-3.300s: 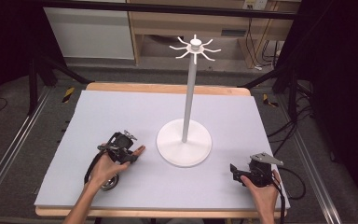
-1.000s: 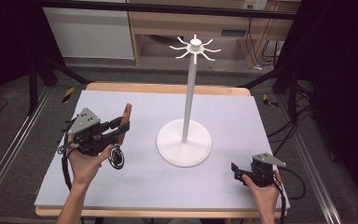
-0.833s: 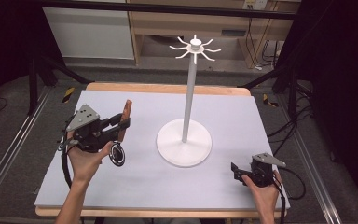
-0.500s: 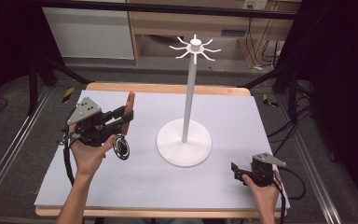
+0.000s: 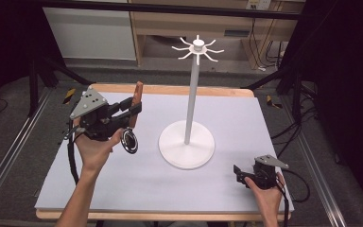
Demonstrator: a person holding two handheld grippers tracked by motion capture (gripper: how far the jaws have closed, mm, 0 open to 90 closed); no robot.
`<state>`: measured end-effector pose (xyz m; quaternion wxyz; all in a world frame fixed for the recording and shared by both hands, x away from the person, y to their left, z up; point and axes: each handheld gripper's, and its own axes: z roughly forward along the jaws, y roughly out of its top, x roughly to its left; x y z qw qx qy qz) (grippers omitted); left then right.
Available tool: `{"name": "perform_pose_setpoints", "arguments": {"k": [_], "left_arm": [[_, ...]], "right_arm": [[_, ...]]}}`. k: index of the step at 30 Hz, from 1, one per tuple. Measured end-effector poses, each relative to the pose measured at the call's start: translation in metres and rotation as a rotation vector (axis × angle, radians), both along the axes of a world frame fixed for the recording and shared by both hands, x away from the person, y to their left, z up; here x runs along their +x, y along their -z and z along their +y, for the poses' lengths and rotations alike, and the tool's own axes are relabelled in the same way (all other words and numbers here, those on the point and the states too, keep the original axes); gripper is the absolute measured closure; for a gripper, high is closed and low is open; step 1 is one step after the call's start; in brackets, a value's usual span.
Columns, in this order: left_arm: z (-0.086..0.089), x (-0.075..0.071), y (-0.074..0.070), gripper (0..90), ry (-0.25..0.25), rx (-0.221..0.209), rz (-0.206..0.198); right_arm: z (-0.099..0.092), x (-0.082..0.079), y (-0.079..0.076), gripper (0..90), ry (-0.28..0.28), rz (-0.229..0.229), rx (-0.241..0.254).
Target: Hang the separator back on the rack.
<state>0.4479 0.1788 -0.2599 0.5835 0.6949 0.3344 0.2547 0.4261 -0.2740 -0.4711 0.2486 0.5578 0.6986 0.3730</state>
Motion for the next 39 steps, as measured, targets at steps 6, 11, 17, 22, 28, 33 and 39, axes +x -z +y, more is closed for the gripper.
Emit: {"name": "perform_pose_setpoints", "arguments": {"k": [6, 11, 17, 22, 28, 33, 39], "left_arm": [[-0.01, -0.002, -0.014, 67.3, 0.021, 0.0, -0.029], [-0.016, -0.003, -0.021, 67.3, 0.03, -0.005, -0.041], [-0.023, -0.005, -0.03, 67.3, 0.038, -0.003, -0.062], [-0.027, -0.005, -0.036, 67.3, 0.039, 0.002, -0.069], [-0.031, -0.003, -0.041, 67.3, 0.044, -0.006, -0.072], [-0.036, -0.001, -0.043, 67.3, 0.047, -0.01, -0.076], [-0.043, 0.001, -0.048, 67.3, 0.056, -0.023, -0.083]], "right_arm": [[0.0, 0.0, 0.0, 11.3, 0.0, -0.002, 0.0], [0.0, -0.001, 0.0, 11.3, -0.002, -0.003, 0.001], [-0.001, -0.001, 0.0, 11.3, -0.003, -0.004, 0.0], [0.0, -0.001, -0.001, 11.3, -0.004, -0.006, 0.003], [0.0, 0.0, -0.001, 11.3, -0.006, -0.007, 0.006], [-0.001, 0.0, -0.001, 11.2, -0.008, -0.007, 0.012], [0.0, 0.0, -0.001, 11.3, -0.008, -0.006, 0.015]]}}
